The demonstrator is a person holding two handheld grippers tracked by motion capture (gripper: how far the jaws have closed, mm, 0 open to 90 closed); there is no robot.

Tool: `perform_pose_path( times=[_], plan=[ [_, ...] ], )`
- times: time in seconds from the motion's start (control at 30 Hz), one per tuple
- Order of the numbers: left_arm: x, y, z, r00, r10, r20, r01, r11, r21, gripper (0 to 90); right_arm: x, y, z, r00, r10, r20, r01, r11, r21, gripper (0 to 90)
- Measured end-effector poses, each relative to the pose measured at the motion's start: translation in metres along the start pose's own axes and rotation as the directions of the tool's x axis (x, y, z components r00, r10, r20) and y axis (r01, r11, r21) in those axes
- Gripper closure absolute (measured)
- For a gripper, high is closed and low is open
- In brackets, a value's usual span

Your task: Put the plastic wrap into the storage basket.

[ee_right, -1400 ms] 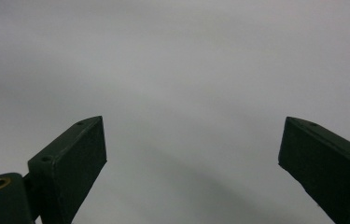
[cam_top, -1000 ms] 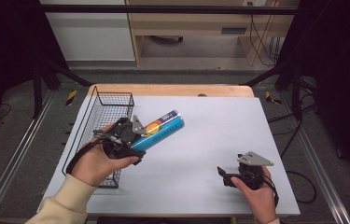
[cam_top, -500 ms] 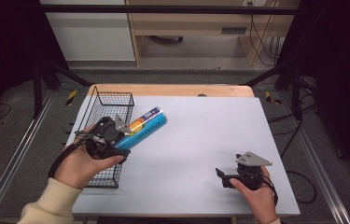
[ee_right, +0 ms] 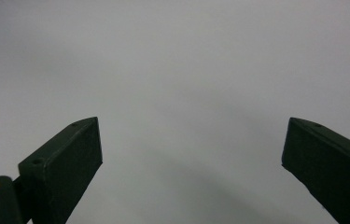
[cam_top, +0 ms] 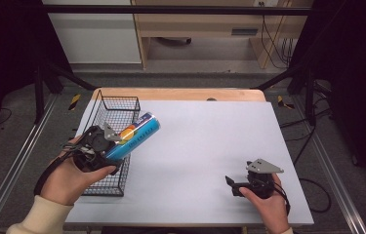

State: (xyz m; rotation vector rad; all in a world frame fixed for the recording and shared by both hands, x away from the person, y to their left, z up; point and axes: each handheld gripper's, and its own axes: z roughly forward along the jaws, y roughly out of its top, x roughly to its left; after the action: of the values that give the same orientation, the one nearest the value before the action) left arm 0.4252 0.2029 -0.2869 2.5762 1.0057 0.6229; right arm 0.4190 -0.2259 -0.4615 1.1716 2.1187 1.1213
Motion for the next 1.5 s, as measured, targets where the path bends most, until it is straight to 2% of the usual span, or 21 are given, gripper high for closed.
perform_pose_path(
  times=[0.23,0.83,1.43,1.5],
  plan=[
    [0.003,-0.013,0.002,0.9999,-0.015,0.002,0.015,0.9998,0.013,31.9,-0.002,0.000,0.000,0.9997,0.001,0.024,-0.001,1.0000,0.001,5.3],
    [0.013,-0.045,-0.005,0.9962,-0.085,-0.022,0.085,0.9960,0.026,31.9,-0.001,0.000,0.000,0.9999,-0.006,0.016,0.006,1.0000,0.002,6.1],
    [0.020,-0.054,0.000,0.9920,-0.125,-0.019,0.125,0.9917,0.031,31.9,-0.001,0.000,0.000,0.9999,-0.006,0.014,0.006,1.0000,0.002,6.4],
    [0.022,-0.054,0.002,0.9879,-0.154,-0.015,0.155,0.9867,0.050,31.9,-0.001,0.000,0.000,0.9999,-0.005,0.013,0.004,1.0000,0.004,6.4]
  ],
)
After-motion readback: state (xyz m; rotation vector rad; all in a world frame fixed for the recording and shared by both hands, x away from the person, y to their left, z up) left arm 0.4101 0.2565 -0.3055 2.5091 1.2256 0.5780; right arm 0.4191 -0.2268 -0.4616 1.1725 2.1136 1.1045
